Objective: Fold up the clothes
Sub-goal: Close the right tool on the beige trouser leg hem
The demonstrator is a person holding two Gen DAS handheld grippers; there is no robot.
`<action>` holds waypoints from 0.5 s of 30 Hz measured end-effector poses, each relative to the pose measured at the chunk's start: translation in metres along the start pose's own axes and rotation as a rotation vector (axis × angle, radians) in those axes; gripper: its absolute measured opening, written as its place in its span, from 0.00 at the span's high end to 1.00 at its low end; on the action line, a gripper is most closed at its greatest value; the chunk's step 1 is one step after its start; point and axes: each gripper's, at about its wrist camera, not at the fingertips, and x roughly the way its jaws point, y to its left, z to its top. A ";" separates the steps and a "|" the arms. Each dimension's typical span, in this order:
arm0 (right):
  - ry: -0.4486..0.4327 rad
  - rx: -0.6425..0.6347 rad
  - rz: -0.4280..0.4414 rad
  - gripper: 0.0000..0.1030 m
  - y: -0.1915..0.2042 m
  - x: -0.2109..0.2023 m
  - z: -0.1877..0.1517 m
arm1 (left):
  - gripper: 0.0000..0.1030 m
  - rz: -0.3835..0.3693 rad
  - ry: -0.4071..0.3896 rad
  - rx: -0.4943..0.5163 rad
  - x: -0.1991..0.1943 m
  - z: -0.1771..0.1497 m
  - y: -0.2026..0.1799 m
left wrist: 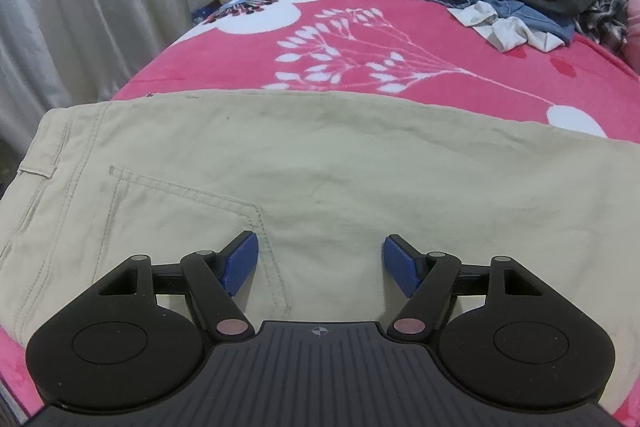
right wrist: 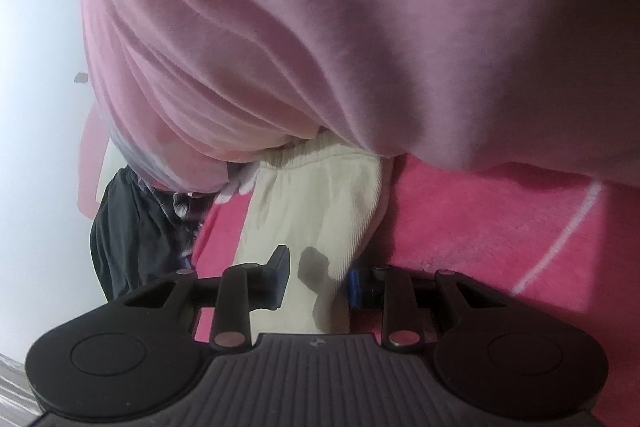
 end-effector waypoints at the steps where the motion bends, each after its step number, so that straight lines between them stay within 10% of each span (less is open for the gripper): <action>1: 0.005 -0.006 -0.007 0.84 0.001 0.001 0.000 | 0.31 0.000 -0.001 -0.001 0.000 0.000 0.000; 10: 0.023 0.022 0.001 0.91 -0.005 -0.006 0.003 | 0.32 -0.054 -0.085 0.024 -0.012 0.011 -0.017; 15: 0.015 0.108 0.040 0.77 -0.011 -0.005 0.004 | 0.32 -0.096 -0.084 0.091 -0.005 0.005 -0.041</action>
